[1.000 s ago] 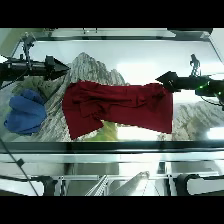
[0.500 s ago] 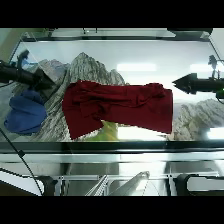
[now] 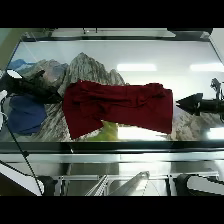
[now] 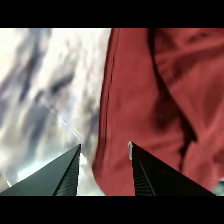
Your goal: Fold the shirts.
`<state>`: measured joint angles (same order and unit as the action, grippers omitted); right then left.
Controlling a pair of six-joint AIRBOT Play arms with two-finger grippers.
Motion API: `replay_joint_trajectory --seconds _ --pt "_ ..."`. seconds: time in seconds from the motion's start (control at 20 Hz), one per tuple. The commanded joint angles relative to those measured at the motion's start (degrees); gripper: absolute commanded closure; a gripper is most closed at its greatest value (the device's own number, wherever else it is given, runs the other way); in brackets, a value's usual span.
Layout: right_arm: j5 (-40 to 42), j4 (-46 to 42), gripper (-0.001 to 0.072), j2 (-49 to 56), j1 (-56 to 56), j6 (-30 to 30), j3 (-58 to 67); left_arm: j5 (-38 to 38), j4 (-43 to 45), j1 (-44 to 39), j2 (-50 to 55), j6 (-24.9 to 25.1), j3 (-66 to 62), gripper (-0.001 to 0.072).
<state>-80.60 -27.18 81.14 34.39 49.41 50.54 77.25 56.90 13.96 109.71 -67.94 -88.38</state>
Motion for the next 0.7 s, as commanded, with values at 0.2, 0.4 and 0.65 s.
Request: replay_joint_trajectory --seconds 0.2,0.4,0.65 --pt "-2.3 -0.1 0.0372 -0.5 0.5 -0.2 -1.8 1.1 -3.2 -0.9 2.6 11.5 0.3 0.0377" --pt "-1.8 -0.2 0.0372 -0.5 0.5 -0.2 -1.8 6.4 -7.0 -0.8 2.6 16.1 0.3 0.0584" --pt "-1.2 -4.3 0.0372 -0.5 4.3 1.7 -1.8 7.9 -7.1 -0.8 2.6 16.9 0.2 0.0679"
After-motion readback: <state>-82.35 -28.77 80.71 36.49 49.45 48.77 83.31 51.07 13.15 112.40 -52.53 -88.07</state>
